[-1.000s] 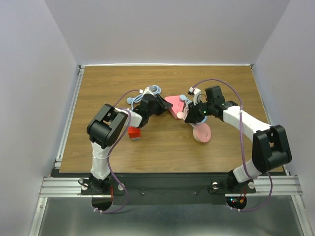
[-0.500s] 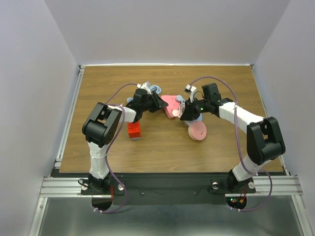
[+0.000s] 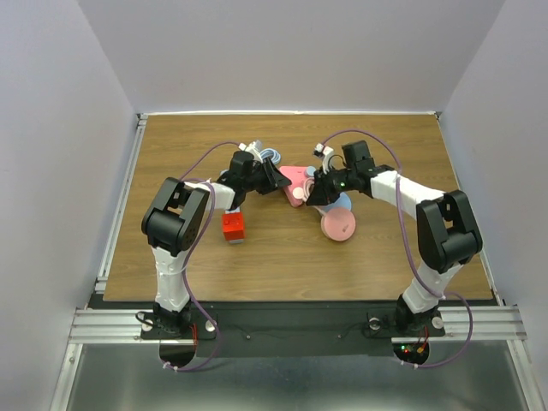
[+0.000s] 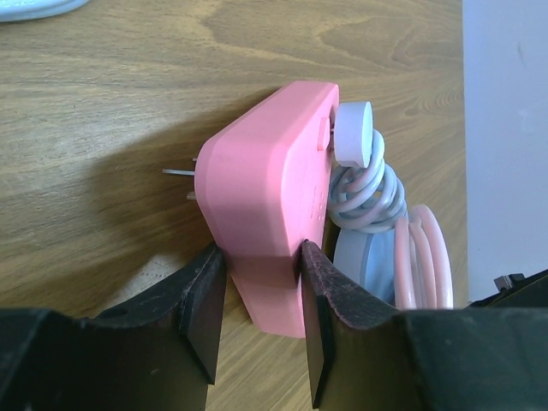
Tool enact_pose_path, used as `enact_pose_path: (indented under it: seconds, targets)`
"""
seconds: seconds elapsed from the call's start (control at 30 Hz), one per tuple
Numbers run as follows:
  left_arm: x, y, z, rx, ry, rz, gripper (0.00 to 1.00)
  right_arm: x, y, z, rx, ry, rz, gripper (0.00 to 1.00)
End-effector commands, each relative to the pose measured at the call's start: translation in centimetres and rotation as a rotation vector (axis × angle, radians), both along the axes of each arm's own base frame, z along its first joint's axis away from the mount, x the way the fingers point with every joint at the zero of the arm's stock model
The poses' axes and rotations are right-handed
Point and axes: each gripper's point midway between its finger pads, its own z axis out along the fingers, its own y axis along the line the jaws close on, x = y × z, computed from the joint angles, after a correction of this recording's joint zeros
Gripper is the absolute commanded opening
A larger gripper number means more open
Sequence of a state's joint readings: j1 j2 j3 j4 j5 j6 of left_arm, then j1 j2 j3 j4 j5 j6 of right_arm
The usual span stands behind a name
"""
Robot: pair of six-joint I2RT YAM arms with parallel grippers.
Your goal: Insert the plug
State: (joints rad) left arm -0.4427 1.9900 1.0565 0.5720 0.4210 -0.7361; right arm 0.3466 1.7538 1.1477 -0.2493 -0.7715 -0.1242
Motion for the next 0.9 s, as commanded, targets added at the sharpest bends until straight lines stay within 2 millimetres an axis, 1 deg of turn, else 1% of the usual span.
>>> enact_pose_path:
  seconds: [0.0,0.17,0.2,0.27,0.3,0.4,0.43,0.53,0.57,0.67,0.73,0.83,0.87]
  targets:
    - [-2.3,1.6,-3.7,0.148,0.063,-0.075,0.0,1.9,2.3,4.6,0.084,-0.167,0.038,0.01]
    - [-2.4,1.5,-3.6,0.151,0.063,-0.082,0.0,0.4,3.9,5.0,0.154,-0.14,0.072,0.01]
    - [-2.4,1.5,-3.6,0.148,0.064,-0.084,0.0,0.5,4.1,5.2,0.173,-0.153,0.073,0.01]
    - [-2.4,1.5,-3.6,0.148,0.064,-0.084,0.0,-0.1,4.4,4.8,0.174,-0.122,0.071,0.01]
    - [-2.4,1.5,-3.5,0.147,0.063,-0.084,0.0,-0.2,5.2,5.2,0.184,-0.154,0.087,0.01]
    - [-2.3,1.4,-3.4,0.146,0.06,-0.084,0.0,-1.0,5.9,5.0,0.194,-0.132,0.076,0.01]
    - [-2.3,1.4,-3.4,0.146,0.058,-0.086,0.0,-1.0,5.9,4.8,0.197,-0.13,0.073,0.01]
    - [-2.4,1.4,-3.4,0.147,0.059,-0.09,0.0,-1.1,5.7,3.2,0.18,-0.111,0.057,0.01]
    - [-2.4,1.4,-3.3,0.147,0.055,-0.091,0.0,-0.9,5.6,2.4,0.169,-0.098,0.046,0.01]
    - [-2.6,1.5,-3.3,0.149,0.054,-0.094,0.0,-0.7,5.5,1.2,0.157,-0.087,0.036,0.0]
    - [-2.5,1.5,-3.3,0.15,0.054,-0.096,0.0,-0.5,5.2,0.6,0.146,-0.084,0.018,0.0]
    - [-2.5,1.7,-3.3,0.153,0.051,-0.097,0.0,-0.1,4.7,0.3,0.156,-0.089,-0.005,0.01]
    - [-2.4,1.8,-3.3,0.153,0.051,-0.096,0.0,-0.3,4.4,-0.2,0.151,-0.083,-0.014,0.0]
